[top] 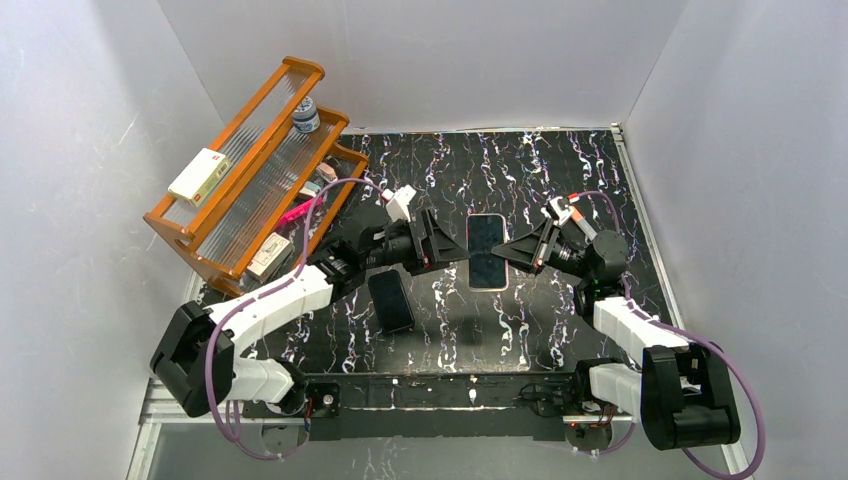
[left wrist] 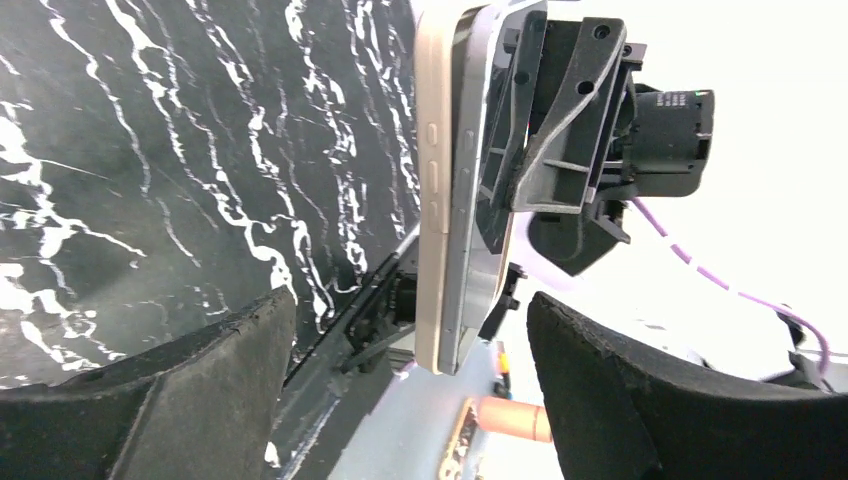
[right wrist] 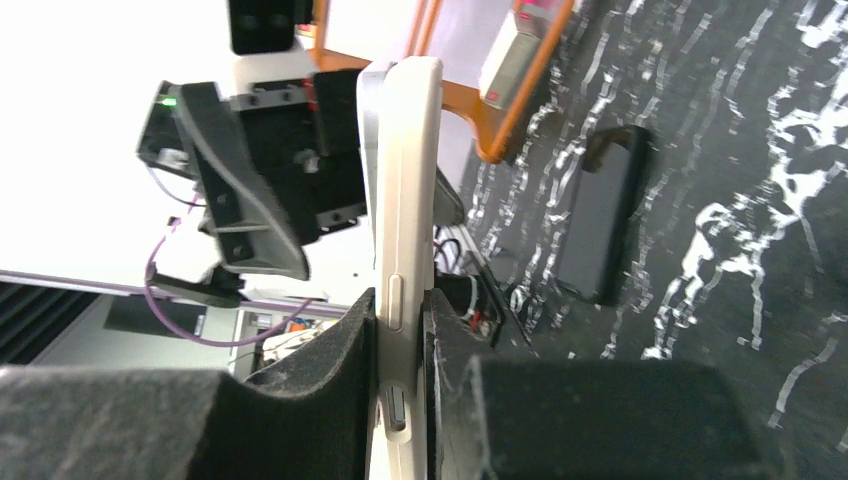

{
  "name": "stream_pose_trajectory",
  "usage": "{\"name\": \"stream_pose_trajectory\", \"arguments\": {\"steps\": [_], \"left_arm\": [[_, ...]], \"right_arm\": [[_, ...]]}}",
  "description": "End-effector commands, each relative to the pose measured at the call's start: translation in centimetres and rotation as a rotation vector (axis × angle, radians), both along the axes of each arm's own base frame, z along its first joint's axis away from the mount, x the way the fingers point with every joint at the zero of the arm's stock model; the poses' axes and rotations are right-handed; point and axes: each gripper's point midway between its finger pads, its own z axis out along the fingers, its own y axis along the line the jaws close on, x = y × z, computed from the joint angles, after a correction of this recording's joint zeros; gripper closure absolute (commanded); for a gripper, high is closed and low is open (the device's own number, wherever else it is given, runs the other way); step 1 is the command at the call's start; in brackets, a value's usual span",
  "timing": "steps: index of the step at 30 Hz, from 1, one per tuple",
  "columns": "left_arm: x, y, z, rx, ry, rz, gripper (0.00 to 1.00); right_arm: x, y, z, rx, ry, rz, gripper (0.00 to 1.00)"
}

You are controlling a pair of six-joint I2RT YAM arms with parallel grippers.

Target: Put the phone into the phone case

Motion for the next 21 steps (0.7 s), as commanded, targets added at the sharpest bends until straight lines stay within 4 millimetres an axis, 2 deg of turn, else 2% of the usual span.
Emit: {"name": "stream_pose_trajectory", "arguments": {"steps": [1, 8, 13, 21], "left_arm": [[-1.3, -0.8, 4.8, -0.228, -0.005, -0.055, 0.2], [-1.5, -1.5, 6.4, -0.334, -0.002, -0.086, 0.3], [-1.7, -2.3, 7.0, -0.389, 0.018, -0.101, 0.41], [-2.9, -4.3, 5.7, -0.371, 0.042, -0.138, 0.49]], "right_arm": [[-1.3, -0.2, 4.8, 0.125, -0.106, 0.012, 0.99], [-1.5, -0.4, 6.6, 0.187, -0.109, -0.001, 0.99], [-1.4, -0.3, 6.9, 0.2, -0.102, -0.007, 0.99], [-1.5, -0.3, 6.9, 0.217, -0.093, -0.013, 0.99]]}}
